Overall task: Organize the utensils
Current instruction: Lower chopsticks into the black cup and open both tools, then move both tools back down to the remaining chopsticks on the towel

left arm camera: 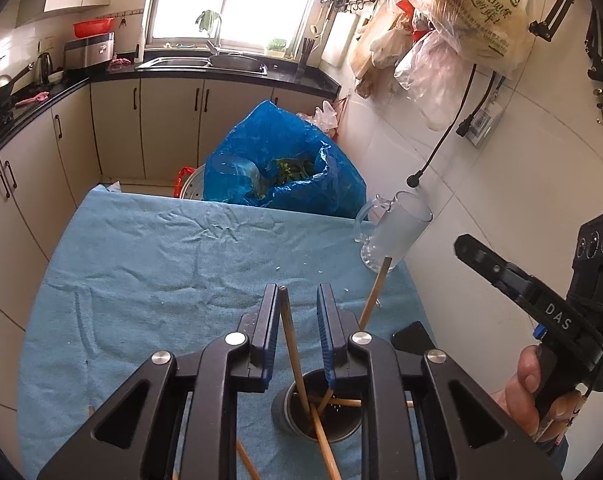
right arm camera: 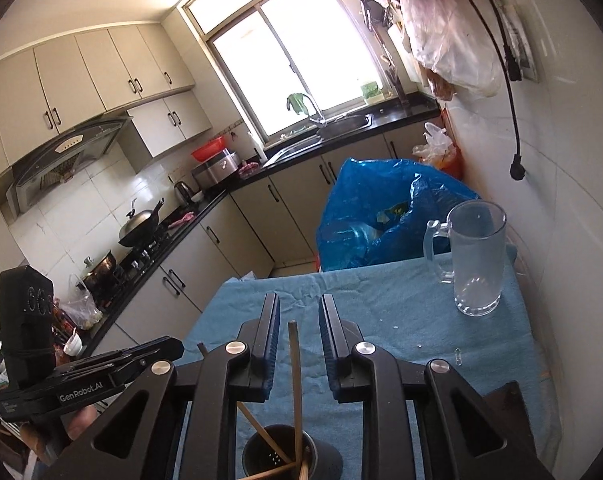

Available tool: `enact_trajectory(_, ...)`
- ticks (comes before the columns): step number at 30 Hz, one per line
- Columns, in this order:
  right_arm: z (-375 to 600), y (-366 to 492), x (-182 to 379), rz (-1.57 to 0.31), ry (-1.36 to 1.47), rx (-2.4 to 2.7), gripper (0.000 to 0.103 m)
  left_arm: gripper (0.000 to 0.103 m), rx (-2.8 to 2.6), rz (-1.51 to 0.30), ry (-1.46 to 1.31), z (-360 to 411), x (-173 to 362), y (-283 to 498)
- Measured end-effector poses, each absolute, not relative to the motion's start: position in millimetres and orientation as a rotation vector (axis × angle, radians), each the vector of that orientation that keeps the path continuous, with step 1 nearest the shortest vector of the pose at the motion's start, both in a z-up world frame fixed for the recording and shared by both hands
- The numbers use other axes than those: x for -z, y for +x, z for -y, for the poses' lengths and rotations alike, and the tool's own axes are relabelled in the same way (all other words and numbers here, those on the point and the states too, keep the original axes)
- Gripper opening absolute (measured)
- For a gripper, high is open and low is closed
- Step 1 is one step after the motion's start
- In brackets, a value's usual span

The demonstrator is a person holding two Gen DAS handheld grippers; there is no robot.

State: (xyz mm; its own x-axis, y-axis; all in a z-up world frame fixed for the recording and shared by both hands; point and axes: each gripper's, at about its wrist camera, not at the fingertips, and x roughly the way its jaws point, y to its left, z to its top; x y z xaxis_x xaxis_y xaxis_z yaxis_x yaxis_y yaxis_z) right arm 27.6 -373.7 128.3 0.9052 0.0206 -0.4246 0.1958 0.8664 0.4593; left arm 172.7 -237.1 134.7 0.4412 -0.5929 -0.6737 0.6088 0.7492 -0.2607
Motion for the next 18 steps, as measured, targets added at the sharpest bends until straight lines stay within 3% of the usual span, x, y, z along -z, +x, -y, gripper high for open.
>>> enact_trajectory(18, 327, -48, -153, -0.358, 0.515, 0.05, 0.024, 0.023, 0.712, -0.809, -0.016, 169, -147, 141)
